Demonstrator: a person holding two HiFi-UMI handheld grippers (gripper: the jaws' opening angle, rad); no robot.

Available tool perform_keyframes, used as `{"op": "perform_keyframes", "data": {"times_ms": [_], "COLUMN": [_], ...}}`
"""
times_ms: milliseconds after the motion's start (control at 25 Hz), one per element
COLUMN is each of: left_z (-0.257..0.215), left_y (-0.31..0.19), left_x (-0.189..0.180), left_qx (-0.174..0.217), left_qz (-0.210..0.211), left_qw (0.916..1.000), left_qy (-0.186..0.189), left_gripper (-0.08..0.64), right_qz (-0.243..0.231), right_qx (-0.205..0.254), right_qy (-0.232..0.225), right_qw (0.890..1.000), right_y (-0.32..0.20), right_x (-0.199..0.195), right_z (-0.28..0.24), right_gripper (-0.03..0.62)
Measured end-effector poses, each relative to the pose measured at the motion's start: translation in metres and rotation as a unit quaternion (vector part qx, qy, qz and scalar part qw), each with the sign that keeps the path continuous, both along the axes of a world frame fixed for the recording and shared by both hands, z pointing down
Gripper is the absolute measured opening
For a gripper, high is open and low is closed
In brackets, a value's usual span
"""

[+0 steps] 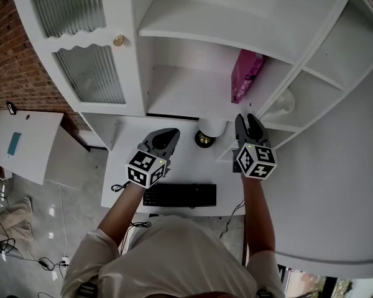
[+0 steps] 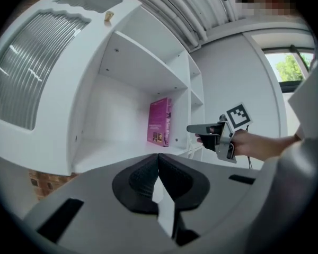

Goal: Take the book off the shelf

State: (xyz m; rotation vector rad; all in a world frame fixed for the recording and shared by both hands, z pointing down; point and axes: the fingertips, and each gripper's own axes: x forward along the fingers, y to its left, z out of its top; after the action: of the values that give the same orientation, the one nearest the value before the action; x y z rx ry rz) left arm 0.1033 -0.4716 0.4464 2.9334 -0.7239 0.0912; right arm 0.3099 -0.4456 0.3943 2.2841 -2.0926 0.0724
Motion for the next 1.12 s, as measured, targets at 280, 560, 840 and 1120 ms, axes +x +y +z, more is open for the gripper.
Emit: {"op": "perform_keyframes", "data": {"times_ms": [280, 560, 840, 1120], "left_z": [-0.022, -0.033, -0.033, -0.034], "left_y": [-0.009, -0.011, -0.009, -0.007], "left_x": [0.01, 0.017, 0.016, 0.019], "left_qx": [0.018, 0.024, 0.022, 0.023], "left_qz": [0.021, 0.034, 0.039, 0.046], "left_qw": [0.9996, 0.9991, 0.9989, 0.9985], "left_qy": [0.006, 0.01, 0.014, 0.018], "left_gripper": [-0.006, -0.006, -0.006, -0.006], "right_qz": [0.06, 0.107, 0.158, 0.179], "right_qx": [-0.008, -0.018, -0.02, -0.03], "right_qy": [-0.006, -0.006, -0.009, -0.001], "right_qw": [0.998, 0.994, 0.987, 0.983], "right_y": [-0.044, -0.081, -0.103, -0.12], "right_x": [0.021, 0.032, 0.05, 0.063], "right_z": [-0.02, -0.024, -0.024, -0.022], "right_gripper": [0.147, 0.178, 0.184, 0.188]}}
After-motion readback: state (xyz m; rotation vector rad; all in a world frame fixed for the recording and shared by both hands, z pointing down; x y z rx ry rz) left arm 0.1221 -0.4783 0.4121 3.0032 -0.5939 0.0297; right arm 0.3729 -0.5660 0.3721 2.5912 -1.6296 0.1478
